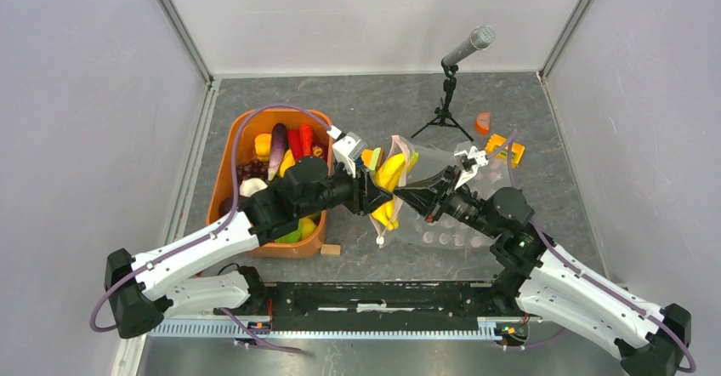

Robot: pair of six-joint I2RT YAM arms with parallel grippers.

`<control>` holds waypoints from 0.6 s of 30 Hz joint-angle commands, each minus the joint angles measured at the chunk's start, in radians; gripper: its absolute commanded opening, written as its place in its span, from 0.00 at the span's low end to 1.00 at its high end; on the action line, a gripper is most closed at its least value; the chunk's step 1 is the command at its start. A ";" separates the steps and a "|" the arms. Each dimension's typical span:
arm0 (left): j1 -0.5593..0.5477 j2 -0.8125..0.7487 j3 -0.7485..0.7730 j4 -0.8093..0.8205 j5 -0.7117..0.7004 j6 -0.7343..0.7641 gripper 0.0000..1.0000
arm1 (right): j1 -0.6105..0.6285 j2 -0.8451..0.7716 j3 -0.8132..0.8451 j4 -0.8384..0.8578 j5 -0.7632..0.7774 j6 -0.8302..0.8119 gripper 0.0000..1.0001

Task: Place the food in the zip-top bag and seal the zipper
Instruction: Place the fake fruit in the zipper food storage bag.

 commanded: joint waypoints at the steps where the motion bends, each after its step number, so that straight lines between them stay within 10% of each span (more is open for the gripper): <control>1: 0.003 -0.010 0.035 0.132 0.083 -0.073 0.41 | -0.003 0.016 -0.042 0.084 -0.037 -0.032 0.00; 9: 0.000 0.084 0.107 -0.032 -0.105 -0.094 0.84 | -0.004 0.034 -0.095 0.301 -0.114 0.052 0.00; 18: 0.001 0.001 0.058 0.011 -0.064 -0.071 0.91 | -0.003 -0.006 -0.063 0.135 0.059 0.036 0.00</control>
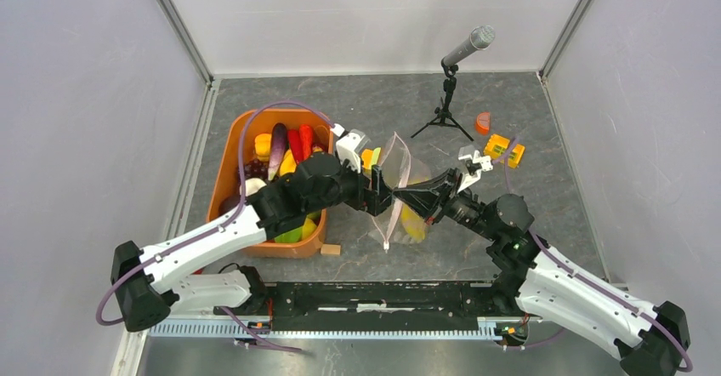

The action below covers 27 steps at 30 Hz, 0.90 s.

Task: Place the food in the zip-top bag and seal the zipper
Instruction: Place the fake fruit in the zipper food storage bag, then pick up the fake fruit from the bin.

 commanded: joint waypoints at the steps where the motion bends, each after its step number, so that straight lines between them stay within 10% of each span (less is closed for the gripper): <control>1: 0.000 -0.089 0.004 0.080 0.002 -0.010 0.88 | 0.005 -0.012 0.053 -0.125 0.119 -0.024 0.00; 8: -0.001 -0.070 0.047 -0.052 -0.059 0.039 0.64 | 0.005 0.010 0.171 -0.358 0.177 -0.113 0.00; 17: 0.001 -0.221 0.035 -0.085 -0.228 0.135 0.99 | 0.004 0.036 0.235 -0.559 0.356 -0.154 0.00; 22: 0.044 -0.247 0.035 -0.229 -0.442 0.190 1.00 | 0.004 0.056 0.205 -0.516 0.321 -0.126 0.00; 27: 0.285 -0.214 -0.003 -0.285 -0.372 0.144 1.00 | 0.005 0.074 0.205 -0.503 0.288 -0.120 0.00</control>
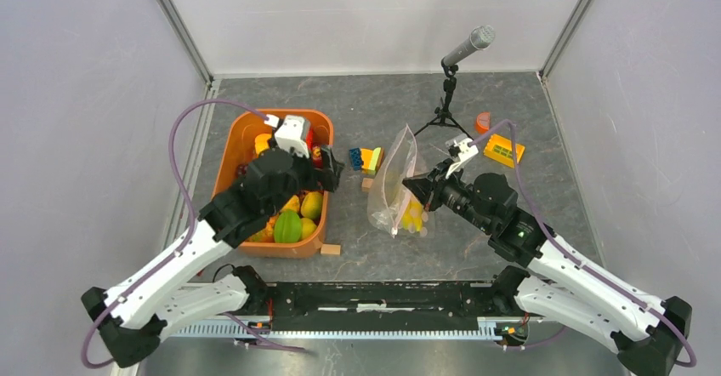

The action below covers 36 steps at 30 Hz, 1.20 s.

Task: Place the food in the zip-top bag and seal the zipper
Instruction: Pick up the fake fruit from the bin.

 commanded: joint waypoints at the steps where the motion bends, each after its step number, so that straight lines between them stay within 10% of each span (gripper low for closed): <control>1: 0.242 0.044 -0.026 -0.067 0.028 0.000 1.00 | 0.003 0.008 -0.005 0.039 -0.019 0.008 0.00; 9: 0.447 0.165 -0.036 -0.017 0.089 -0.052 0.98 | 0.003 -0.006 0.005 0.032 -0.023 0.011 0.00; 21: 0.595 0.095 -0.119 -0.093 -0.182 -0.218 1.00 | 0.003 -0.022 0.001 0.027 -0.015 0.009 0.00; 36: 0.600 -0.041 -0.141 -0.283 -0.325 -0.365 1.00 | 0.003 -0.045 -0.007 0.024 -0.011 -0.008 0.00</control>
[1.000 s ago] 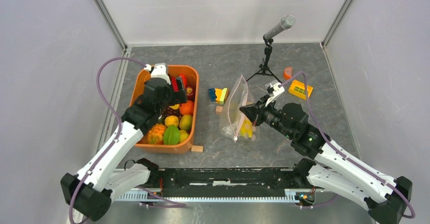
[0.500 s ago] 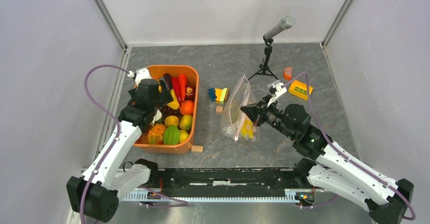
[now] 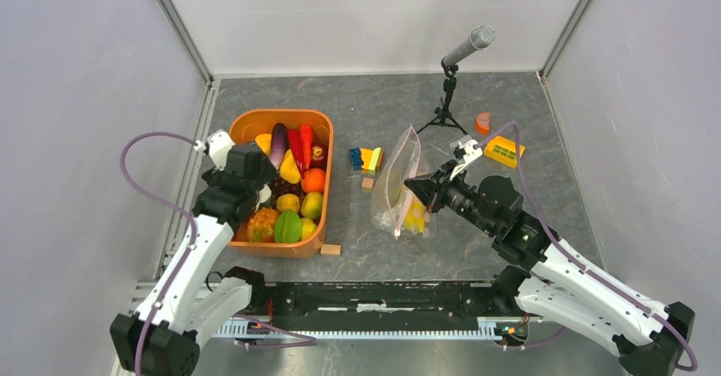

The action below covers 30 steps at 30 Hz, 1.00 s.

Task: Place the food in the zip-top bag and seal the zipper
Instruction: Pick up the fake fruit from the bin.

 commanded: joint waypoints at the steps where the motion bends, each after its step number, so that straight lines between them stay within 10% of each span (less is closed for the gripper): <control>1: 0.003 -0.117 0.015 -0.089 -0.110 -0.053 1.00 | 0.003 -0.011 0.006 0.022 -0.001 -0.016 0.00; 20: 0.003 -0.073 -0.132 -0.233 -0.186 -0.267 1.00 | 0.003 0.049 0.057 -0.029 -0.046 -0.172 0.00; 30: 0.002 -0.155 -0.098 -0.171 -0.094 -0.166 0.58 | 0.002 0.054 0.066 -0.036 0.002 -0.199 0.00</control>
